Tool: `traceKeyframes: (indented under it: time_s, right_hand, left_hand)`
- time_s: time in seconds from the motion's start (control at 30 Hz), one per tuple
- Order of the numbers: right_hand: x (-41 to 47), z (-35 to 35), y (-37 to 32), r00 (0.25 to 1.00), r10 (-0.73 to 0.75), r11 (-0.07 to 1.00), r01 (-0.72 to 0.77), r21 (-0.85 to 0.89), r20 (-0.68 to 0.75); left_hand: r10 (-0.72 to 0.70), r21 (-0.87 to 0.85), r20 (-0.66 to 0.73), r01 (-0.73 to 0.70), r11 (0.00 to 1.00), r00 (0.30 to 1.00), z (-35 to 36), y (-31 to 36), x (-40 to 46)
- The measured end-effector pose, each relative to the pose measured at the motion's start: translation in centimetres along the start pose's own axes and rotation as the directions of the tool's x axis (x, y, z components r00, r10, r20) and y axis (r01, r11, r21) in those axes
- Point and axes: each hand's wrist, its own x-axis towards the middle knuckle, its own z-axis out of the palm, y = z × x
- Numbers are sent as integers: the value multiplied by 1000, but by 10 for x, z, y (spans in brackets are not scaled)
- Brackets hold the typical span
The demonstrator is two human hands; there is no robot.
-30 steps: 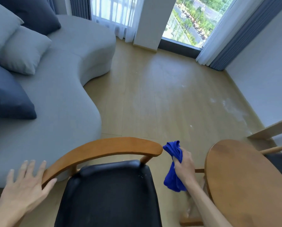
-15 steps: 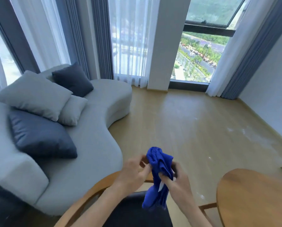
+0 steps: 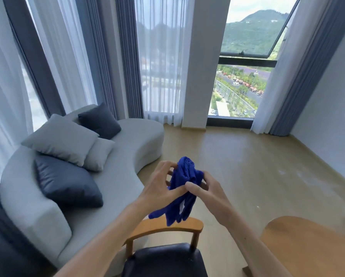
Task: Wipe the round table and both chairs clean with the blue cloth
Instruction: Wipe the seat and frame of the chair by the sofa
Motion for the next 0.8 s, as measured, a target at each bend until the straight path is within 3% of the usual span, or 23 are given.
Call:
traceKeyframes:
  time_s: [0.1, 0.2, 0.33, 0.5, 0.6, 0.7, 0.8]
  right_hand:
    - [5, -2, -13, 995, -23, 991, 10, -132, -93]
    - [8, -11, -20, 993, -53, 992, 41, -122, -102]
    - [10, -27, -25, 997, -31, 993, 24, -114, -64]
    - [10, -67, -37, 989, -63, 968, 29, -248, -131]
    - [11, -75, -44, 985, -140, 917, 90, -388, -102]
    - [9, -77, -50, 984, -169, 904, 133, -406, -55]
    - [9, -80, -56, 982, -187, 815, 178, -551, 40]
  left_hand:
    - [18, -7, -11, -18, 1000, 1000, -1, 10, 4]
    - [17, -80, -14, -18, 997, 1000, -3, 20, 7]
    - [-82, -183, 6, 82, 980, 997, -10, 28, 13]
    - [-151, -138, 4, 150, 979, 989, -53, 15, 27]
    - [-112, -42, 103, 117, 992, 988, -60, 21, 34]
    - [-105, -44, 139, 112, 993, 985, -61, 29, 39]
    - [-96, 4, 199, 97, 995, 975, -62, 38, 39]
